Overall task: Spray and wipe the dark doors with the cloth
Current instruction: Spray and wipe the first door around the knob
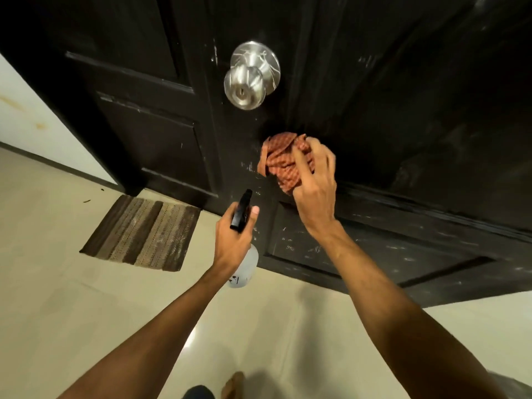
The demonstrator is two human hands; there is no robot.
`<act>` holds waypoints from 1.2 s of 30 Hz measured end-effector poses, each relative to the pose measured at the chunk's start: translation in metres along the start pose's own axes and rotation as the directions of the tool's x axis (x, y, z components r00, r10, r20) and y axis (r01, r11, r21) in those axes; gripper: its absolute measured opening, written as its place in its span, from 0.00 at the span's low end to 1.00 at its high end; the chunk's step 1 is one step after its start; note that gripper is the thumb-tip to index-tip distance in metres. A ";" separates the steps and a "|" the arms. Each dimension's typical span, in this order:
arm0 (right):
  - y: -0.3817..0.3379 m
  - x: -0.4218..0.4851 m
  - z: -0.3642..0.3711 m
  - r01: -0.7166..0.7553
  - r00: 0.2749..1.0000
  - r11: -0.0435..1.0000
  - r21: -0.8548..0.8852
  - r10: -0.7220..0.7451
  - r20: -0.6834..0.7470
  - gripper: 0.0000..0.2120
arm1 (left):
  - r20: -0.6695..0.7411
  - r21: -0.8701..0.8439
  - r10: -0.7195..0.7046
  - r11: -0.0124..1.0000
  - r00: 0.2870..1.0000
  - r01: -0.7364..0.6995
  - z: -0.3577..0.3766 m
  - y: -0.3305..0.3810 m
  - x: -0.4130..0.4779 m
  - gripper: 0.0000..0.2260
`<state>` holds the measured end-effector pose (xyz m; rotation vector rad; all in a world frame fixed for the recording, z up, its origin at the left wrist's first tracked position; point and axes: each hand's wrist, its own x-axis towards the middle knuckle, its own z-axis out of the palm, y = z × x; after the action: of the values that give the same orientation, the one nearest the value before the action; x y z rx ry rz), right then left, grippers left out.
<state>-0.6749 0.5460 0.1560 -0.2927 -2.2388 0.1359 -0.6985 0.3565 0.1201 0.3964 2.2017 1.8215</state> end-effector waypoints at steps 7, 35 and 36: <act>0.026 -0.061 0.056 0.383 0.911 0.880 -0.281 -0.311 0.271 0.20 | -0.051 -0.093 0.052 0.994 0.997 -0.056 0.013 -0.045 0.004 0.03; 0.052 -0.173 0.229 0.518 0.836 0.686 -0.511 -0.533 0.131 0.24 | -0.081 -0.078 0.365 0.925 0.927 -0.371 0.045 -0.328 0.064 0.08; 0.057 -0.178 0.228 0.603 0.782 0.605 -0.520 -0.576 0.238 0.25 | -0.091 -0.081 0.370 0.923 0.925 -0.377 0.043 -0.326 0.063 0.09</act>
<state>-0.7332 0.5558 -0.1327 0.1662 -2.2516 -0.9252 -0.7565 0.3610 -0.2100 0.7882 2.1890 2.1559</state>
